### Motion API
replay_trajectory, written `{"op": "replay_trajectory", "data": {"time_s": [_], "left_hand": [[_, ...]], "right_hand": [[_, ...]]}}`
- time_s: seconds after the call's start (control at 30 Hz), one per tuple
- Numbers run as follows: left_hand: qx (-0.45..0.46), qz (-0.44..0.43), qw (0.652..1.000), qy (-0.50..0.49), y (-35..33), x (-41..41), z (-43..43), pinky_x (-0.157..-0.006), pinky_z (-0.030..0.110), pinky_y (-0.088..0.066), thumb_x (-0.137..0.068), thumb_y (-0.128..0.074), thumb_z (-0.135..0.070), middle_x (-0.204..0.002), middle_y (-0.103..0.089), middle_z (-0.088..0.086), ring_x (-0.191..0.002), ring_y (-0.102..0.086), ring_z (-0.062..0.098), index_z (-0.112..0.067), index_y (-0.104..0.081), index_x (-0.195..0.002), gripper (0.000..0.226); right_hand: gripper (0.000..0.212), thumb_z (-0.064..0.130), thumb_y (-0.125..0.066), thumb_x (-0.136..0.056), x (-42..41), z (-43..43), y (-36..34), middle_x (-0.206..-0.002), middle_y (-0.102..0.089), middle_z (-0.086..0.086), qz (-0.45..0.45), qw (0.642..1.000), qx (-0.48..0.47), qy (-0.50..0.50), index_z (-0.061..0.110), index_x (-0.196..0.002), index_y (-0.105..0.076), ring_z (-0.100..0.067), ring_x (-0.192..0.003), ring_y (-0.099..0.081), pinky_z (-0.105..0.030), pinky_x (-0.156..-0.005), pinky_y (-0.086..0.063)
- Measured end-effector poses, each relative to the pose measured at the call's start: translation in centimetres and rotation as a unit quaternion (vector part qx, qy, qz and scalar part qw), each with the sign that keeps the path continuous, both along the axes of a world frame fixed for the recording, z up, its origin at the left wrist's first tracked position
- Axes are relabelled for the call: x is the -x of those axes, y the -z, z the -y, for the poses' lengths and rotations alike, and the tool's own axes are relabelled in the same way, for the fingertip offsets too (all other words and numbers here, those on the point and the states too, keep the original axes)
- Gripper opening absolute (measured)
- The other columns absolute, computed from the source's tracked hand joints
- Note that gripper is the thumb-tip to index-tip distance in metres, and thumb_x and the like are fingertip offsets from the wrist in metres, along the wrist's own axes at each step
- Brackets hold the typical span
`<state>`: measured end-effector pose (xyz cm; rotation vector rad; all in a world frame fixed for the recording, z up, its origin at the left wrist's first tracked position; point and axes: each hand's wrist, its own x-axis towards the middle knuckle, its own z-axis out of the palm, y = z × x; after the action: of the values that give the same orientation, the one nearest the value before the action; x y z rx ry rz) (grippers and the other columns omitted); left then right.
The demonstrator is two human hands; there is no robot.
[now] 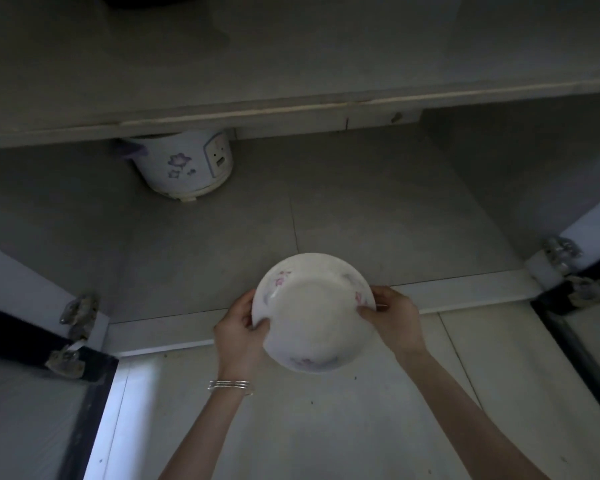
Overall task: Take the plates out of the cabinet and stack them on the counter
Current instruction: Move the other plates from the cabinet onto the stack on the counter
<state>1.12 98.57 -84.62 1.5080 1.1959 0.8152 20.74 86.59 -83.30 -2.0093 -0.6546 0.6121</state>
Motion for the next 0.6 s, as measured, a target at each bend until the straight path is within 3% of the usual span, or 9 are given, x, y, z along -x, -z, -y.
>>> {"op": "replay_trajectory", "data": {"time_s": [0.13,0.2,0.37,0.47,0.6], "left_hand": [[0.01,0.054,0.998,-0.014,-3.0,1.7,2.5,-0.066,0.004,-0.049,-0.071,-0.063,0.025,-0.083,-0.071,-0.012,-0.068,-0.063,-0.014,-0.003,-0.062,-0.11,0.049],[0.013,0.075,0.997,-0.009,-4.8,2.2,3.7,-0.065,0.004,-0.049,-0.072,-0.062,0.025,-0.091,-0.067,-0.001,-0.066,-0.063,-0.013,-0.002,-0.061,-0.108,0.045],[0.015,0.08,0.996,0.044,-11.1,1.9,4.6,-0.068,0.006,-0.051,-0.072,-0.066,0.022,-0.091,-0.067,-0.006,-0.071,-0.065,-0.012,-0.008,-0.06,-0.105,0.045],[0.029,0.083,0.994,0.065,-16.4,1.6,4.9,-0.069,0.007,-0.052,-0.071,-0.067,0.023,-0.078,-0.072,-0.019,-0.073,-0.065,-0.01,-0.011,-0.061,-0.101,0.046],[0.075,0.092,0.989,0.092,-25.0,1.9,6.5,-0.074,0.012,-0.053,-0.06,-0.074,-0.002,-0.087,-0.073,-0.022,-0.084,-0.067,-0.004,-0.019,-0.064,-0.104,0.049]], "right_hand": [[0.02,0.004,-0.073,-0.073,1.1,3.1,-2.9,-0.077,-0.069,0.0,-0.08,0.995,-0.049,0.012,0.016,-0.088,-0.069,-0.009,-0.065,-0.062,-0.014,-0.045,-0.044],[0.021,0.001,-0.071,-0.074,1.5,4.6,-4.4,-0.078,-0.07,0.001,-0.119,0.99,-0.077,0.018,0.015,-0.089,-0.069,-0.002,-0.06,-0.062,-0.013,-0.045,-0.044],[0.028,-0.001,-0.071,-0.073,1.7,7.5,-10.2,-0.073,-0.073,0.008,-0.19,0.973,-0.122,0.039,0.025,-0.084,-0.069,-0.008,-0.066,-0.064,-0.024,-0.057,-0.049],[0.03,0.006,-0.07,-0.065,1.8,8.6,-15.6,-0.082,-0.074,0.002,-0.245,0.958,-0.14,0.048,0.018,-0.093,-0.071,-0.018,-0.077,-0.065,-0.033,-0.068,-0.048],[0.036,-0.003,-0.063,-0.071,2.5,10.7,-25.0,-0.086,-0.074,0.001,-0.289,0.944,-0.151,0.052,0.014,-0.102,-0.069,-0.012,-0.077,-0.067,-0.021,-0.061,-0.052]]}}
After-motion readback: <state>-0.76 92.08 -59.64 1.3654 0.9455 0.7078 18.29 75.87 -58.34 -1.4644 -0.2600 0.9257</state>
